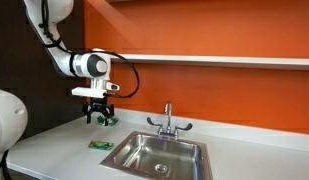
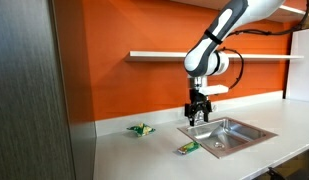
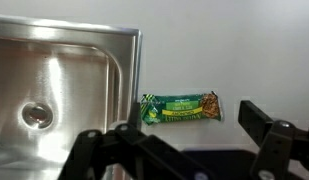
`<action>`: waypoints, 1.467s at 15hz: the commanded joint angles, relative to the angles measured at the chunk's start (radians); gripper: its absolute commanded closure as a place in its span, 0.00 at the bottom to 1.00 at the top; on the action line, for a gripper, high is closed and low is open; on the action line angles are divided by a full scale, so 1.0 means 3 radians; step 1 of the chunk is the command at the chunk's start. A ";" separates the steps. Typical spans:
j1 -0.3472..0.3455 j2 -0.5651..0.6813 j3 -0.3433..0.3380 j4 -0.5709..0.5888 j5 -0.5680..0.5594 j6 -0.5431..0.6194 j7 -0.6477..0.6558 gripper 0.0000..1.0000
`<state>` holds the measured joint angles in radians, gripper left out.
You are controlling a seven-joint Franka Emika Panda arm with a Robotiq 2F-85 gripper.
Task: Pick up one object from the counter and put it on the shelf
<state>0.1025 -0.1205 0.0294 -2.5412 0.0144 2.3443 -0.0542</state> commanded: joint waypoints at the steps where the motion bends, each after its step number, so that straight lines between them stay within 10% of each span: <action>1: -0.0014 0.0192 0.0065 0.0067 0.0031 0.0111 -0.0015 0.00; 22: -0.0030 0.0812 0.0104 0.0202 -0.0007 0.0565 -0.0013 0.00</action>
<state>0.1035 0.0812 0.0453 -2.5105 0.0090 2.4899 -0.0514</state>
